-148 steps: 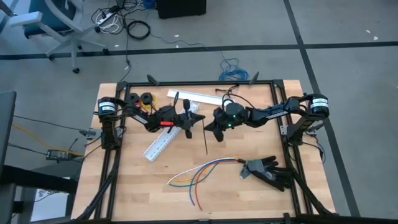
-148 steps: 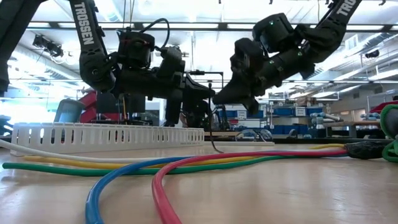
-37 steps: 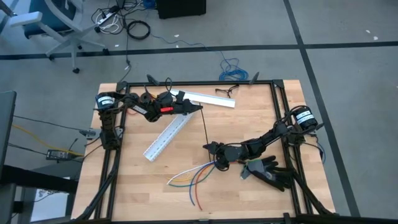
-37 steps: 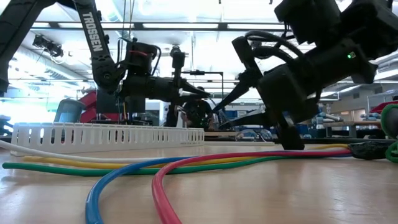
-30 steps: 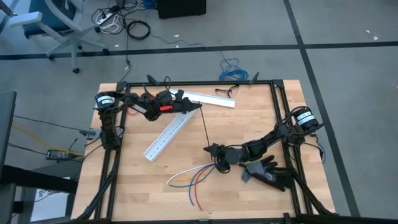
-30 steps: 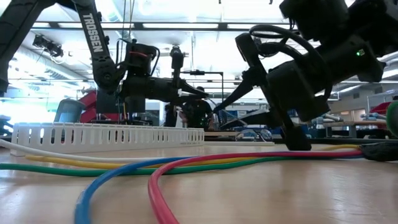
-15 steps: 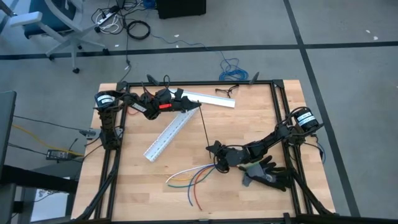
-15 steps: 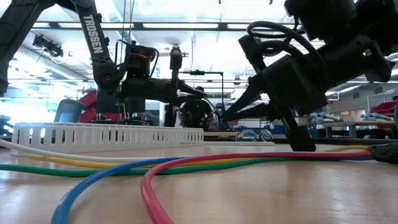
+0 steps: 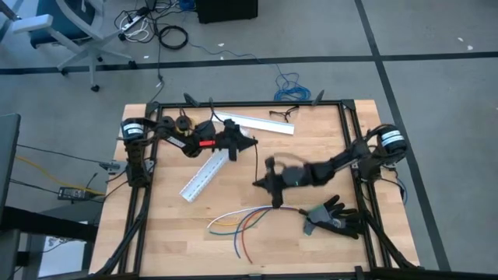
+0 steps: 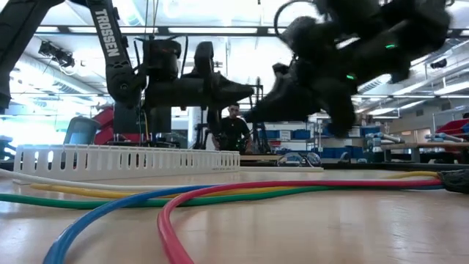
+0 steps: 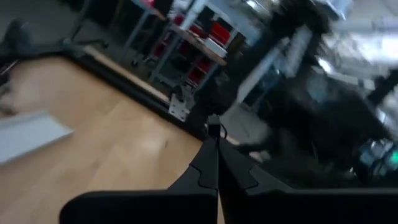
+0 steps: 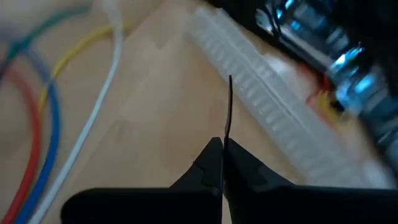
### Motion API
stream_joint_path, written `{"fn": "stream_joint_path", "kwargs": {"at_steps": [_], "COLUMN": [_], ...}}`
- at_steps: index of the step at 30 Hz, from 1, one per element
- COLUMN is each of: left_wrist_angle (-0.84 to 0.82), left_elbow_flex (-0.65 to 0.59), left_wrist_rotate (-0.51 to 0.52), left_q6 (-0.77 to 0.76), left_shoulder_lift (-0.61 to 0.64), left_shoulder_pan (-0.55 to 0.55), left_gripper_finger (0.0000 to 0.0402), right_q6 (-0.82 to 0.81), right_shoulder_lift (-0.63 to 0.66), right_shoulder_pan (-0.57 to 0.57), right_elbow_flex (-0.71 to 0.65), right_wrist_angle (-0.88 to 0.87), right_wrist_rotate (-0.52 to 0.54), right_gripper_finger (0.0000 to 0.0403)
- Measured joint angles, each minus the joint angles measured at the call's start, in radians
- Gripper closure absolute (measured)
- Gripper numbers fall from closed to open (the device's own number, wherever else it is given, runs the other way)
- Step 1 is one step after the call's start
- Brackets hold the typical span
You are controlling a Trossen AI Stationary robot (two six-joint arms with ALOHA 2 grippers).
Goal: Ziptie cables
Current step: Wrap the black zip tie on the cables
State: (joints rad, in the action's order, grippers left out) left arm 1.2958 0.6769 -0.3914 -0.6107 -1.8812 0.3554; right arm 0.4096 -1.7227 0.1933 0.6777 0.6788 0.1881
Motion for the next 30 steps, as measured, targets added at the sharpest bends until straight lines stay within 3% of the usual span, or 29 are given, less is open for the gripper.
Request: {"fn": "stream_joint_path", "kwargs": {"at_steps": [6,13,17,21,30], "left_wrist_angle": [0.000,-0.020,-0.075,-0.124,-0.118], "left_elbow_flex": [0.000,-0.002,-0.002,-0.002,-0.002], "left_wrist_rotate": [0.073,0.113,0.146,0.210,0.241], "left_q6": [0.316,0.698,0.864,0.945,1.054], "left_shoulder_lift": [0.000,0.000,0.000,0.000,0.000], "left_shoulder_pan": [-0.071,-0.116,-0.143,-0.157,-0.168], "left_gripper_finger": [0.0401,0.0401,0.0401,0.0401,0.0401], "right_q6": [-0.368,-0.616,-0.689,-0.725,-0.772], "right_shoulder_lift": [0.061,0.060,0.060,0.060,0.060], "right_shoulder_pan": [-0.171,-0.316,-0.360,-0.369,-0.375], "right_elbow_flex": [-0.001,-0.001,-0.001,-0.001,-0.001], "right_wrist_angle": [-0.049,-0.024,-0.016,-0.016,-0.016], "right_wrist_rotate": [-0.249,-0.507,-0.555,-0.563,-0.578], "right_gripper_finger": [0.0403,0.0403,0.0403,0.0403,0.0403]}}
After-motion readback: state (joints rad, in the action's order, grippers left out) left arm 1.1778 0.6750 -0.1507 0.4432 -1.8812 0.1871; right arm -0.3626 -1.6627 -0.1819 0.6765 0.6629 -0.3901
